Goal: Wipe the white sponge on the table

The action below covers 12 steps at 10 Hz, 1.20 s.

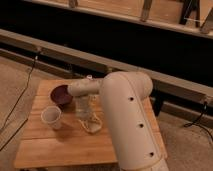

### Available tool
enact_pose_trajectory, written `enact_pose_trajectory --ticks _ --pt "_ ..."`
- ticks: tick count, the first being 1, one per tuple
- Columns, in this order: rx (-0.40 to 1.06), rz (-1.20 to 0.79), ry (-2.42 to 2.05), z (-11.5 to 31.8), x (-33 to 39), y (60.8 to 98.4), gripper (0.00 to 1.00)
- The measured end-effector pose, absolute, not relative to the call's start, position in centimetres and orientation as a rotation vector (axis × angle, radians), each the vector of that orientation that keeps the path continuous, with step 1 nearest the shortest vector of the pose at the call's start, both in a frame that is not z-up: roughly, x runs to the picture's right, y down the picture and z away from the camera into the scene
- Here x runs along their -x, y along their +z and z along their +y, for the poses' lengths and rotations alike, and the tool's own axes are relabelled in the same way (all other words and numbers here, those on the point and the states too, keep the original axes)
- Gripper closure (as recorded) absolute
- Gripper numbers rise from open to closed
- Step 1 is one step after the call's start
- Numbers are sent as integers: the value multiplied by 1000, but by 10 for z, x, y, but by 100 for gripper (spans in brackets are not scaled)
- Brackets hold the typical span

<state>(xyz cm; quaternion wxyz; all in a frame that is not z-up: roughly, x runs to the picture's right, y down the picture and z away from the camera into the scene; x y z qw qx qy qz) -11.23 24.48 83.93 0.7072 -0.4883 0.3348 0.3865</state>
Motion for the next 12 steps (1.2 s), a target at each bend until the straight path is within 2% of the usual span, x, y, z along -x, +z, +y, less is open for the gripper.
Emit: enact_pose_trajectory --ticks 6,12 --pt "1044 777 796 223 121 864 100" --pt "941 839 793 179 92 880 100"
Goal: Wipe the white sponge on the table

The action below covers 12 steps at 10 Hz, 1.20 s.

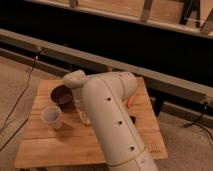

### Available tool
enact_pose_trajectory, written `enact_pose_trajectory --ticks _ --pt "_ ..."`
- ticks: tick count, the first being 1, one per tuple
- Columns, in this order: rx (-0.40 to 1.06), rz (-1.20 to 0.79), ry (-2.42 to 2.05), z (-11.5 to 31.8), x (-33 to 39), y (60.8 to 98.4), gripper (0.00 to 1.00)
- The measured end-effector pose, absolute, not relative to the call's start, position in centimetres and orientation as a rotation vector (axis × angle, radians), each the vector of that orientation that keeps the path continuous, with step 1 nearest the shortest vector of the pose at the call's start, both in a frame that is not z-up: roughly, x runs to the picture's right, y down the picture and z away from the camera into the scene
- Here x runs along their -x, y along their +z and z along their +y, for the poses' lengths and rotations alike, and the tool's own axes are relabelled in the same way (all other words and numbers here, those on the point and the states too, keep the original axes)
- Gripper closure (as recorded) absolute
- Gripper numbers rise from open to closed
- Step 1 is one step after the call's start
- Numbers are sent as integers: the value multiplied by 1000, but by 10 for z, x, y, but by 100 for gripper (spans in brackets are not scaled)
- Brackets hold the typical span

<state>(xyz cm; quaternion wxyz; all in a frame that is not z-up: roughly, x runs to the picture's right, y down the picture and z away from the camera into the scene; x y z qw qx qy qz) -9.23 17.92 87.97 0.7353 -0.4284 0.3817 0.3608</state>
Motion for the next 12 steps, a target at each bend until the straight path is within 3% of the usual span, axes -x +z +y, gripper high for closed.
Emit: enact_pose_trajectory --ticks 9,12 --pt "881 1030 736 180 3 862 100" --pt "908 1031 688 194 6 851 100"
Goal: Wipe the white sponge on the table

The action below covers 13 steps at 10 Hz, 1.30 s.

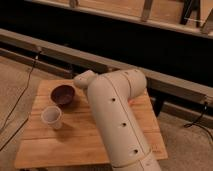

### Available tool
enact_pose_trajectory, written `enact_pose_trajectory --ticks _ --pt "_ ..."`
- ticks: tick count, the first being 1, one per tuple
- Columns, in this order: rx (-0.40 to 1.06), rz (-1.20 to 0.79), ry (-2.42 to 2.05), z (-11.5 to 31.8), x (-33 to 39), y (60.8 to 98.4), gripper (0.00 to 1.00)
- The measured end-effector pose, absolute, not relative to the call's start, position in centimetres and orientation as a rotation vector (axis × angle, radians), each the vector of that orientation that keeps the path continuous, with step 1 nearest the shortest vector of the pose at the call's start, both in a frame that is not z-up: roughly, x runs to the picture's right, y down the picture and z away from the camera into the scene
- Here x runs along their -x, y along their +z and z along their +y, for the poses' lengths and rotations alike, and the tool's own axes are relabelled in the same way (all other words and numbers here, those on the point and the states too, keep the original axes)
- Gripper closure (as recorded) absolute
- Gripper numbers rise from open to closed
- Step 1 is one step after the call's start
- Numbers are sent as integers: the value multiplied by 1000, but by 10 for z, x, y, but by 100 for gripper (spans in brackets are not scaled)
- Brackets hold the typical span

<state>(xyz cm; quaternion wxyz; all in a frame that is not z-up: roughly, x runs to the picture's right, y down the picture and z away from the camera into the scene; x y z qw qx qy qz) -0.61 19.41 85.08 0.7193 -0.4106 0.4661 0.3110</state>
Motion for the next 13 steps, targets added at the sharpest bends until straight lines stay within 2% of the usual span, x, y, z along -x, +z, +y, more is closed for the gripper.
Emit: enact_pose_trajectory --ticks 13 --pt "975 926 526 229 77 840 100"
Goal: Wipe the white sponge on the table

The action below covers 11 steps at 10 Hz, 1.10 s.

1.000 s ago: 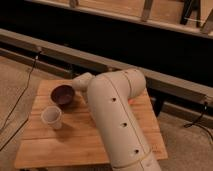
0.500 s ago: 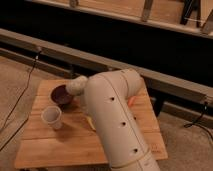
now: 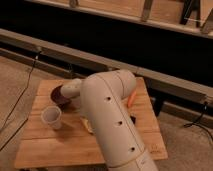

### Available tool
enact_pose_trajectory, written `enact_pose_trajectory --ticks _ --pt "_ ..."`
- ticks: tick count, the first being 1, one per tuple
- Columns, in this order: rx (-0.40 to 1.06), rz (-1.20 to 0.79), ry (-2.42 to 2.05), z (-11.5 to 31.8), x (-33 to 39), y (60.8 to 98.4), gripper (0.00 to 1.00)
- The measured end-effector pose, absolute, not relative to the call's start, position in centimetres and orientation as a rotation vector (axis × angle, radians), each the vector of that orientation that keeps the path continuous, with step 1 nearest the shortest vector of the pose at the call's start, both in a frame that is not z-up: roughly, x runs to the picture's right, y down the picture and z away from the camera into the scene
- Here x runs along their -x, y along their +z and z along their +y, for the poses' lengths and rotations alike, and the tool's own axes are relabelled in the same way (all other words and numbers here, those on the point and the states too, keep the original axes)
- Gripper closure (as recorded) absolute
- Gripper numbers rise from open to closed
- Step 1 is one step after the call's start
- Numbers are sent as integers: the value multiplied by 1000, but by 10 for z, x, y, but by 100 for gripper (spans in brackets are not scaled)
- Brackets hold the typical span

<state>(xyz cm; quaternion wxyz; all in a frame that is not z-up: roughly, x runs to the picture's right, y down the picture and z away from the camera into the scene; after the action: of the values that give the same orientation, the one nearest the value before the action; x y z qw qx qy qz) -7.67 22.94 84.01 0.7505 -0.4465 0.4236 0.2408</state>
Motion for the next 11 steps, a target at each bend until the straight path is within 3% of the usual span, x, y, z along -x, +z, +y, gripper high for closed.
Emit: enact_pose_trajectory --ticks 11 --pt "950 842 457 204 155 879 100"
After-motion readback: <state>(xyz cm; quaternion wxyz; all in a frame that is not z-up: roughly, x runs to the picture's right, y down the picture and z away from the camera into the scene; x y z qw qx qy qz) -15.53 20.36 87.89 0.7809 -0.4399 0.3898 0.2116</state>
